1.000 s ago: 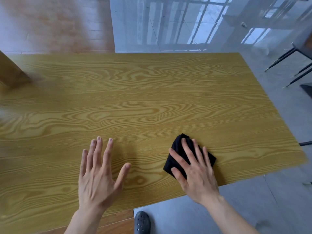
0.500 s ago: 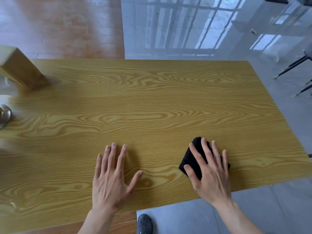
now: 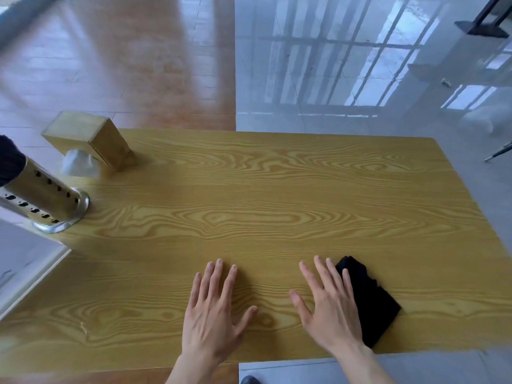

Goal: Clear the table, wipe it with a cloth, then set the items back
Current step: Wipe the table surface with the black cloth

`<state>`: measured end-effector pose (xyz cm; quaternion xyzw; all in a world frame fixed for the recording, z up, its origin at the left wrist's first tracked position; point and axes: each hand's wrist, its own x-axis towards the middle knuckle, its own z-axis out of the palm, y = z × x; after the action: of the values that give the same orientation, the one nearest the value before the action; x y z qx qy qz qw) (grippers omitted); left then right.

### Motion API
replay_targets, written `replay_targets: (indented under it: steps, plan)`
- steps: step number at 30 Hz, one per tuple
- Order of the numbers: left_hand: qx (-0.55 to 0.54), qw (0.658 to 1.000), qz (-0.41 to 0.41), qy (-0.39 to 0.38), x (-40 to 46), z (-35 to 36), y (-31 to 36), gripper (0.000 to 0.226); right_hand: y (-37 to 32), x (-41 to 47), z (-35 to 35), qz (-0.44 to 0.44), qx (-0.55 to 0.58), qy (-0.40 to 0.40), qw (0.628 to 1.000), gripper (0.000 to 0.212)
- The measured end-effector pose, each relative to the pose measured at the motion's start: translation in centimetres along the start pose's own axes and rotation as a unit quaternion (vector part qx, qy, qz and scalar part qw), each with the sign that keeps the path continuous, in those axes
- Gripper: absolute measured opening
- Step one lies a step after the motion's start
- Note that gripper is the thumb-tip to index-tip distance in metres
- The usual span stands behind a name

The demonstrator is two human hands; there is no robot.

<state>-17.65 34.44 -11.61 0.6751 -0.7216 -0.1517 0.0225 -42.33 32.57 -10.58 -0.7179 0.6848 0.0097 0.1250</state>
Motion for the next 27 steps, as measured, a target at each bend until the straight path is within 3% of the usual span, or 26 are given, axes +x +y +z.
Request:
replay_targets:
  steps: [6, 13, 17, 22, 27]
  plan:
    - [0.008, 1.000, -0.020, -0.014, -1.1, -1.9, 0.0, 0.086, -0.8, -0.1, -1.4, 0.015, -0.012, -0.054, 0.998, 0.078]
    - [-0.019, 0.998, -0.054, -0.018, -1.8, -5.8, -0.5, 0.082, -2.4, 0.7, -3.6, 0.022, -0.001, -0.078, 0.997, 0.108]
    - [-0.041, 0.996, -0.072, 0.016, -1.8, -8.7, -1.1, 0.081, -4.8, 1.6, -6.4, 0.000, -0.002, -0.102, 0.995, 0.112]
    - [-0.090, 0.985, -0.097, 0.111, -2.4, -13.0, -3.1, 0.085, -9.3, 2.8, -9.3, -0.045, 0.027, -0.126, 0.991, 0.080]
    - [-0.144, 0.961, -0.168, 0.165, -3.8, -16.4, -7.1, 0.076, -15.3, 4.4, -10.6, -0.088, 0.052, -0.127, 0.987, 0.067]
